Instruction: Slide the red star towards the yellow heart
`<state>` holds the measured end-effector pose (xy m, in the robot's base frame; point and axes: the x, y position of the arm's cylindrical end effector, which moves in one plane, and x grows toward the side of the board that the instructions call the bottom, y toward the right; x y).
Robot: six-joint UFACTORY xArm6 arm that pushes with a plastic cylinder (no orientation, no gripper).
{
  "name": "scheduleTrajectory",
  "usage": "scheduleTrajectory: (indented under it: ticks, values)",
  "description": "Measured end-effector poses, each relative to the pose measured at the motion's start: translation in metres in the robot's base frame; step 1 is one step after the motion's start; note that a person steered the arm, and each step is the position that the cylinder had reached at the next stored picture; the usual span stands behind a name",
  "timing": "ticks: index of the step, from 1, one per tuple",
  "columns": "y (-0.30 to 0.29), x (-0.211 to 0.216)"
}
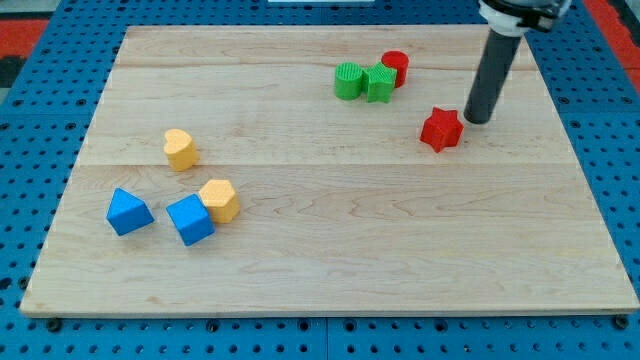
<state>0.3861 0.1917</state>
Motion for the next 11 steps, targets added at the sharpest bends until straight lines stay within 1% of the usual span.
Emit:
scheduleTrajectory:
  ticks: [1,2,3,4,5,6,7,8,9,10,11]
  values:
    - [-0.039,0.025]
    - [-0.122,0.02]
    - [-0.088,0.016]
    - [-0.09,-0.017]
    - [-0.153,-0.017]
    - [-0.204,-0.016]
    - [-0.121,-0.001]
    - [-0.004,-0.034]
    - [0.021,-0.105]
    - [-0.075,-0.111]
    - [-0.146,-0.119]
